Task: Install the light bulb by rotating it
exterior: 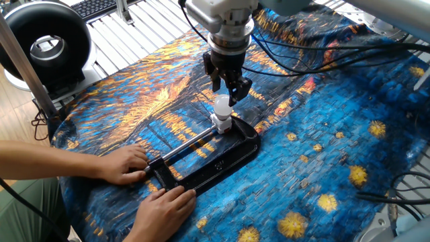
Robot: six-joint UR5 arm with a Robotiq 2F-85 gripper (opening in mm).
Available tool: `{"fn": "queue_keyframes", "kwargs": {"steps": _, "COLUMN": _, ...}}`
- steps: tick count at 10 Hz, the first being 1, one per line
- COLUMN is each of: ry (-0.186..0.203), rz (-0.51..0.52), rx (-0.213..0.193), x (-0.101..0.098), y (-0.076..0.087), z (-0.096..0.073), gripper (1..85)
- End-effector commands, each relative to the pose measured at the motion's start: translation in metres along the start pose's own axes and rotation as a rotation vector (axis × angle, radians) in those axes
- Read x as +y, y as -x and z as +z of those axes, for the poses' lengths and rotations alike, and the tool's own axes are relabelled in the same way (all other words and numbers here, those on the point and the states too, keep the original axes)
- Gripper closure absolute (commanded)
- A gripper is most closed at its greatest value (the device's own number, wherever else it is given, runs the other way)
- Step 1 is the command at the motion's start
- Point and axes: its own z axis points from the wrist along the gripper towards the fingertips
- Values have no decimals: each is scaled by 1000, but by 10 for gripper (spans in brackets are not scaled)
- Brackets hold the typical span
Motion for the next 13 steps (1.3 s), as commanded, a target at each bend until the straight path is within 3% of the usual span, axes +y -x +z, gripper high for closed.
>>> {"fn": "queue_keyframes", "kwargs": {"steps": 1, "ry": 21, "rz": 0, "rx": -15, "x": 1, "y": 2, "z": -4, "gripper": 287}}
{"fn": "queue_keyframes", "kwargs": {"steps": 5, "ry": 15, "rz": -2, "rx": -24, "x": -2, "y": 6, "z": 3, "gripper": 297}}
{"fn": "queue_keyframes", "kwargs": {"steps": 7, "ry": 17, "rz": -9, "rx": 2, "x": -3, "y": -1, "z": 6, "gripper": 300}}
{"fn": "queue_keyframes", "kwargs": {"steps": 13, "ry": 17, "rz": -12, "rx": 5, "x": 3, "y": -2, "z": 12, "gripper": 303}}
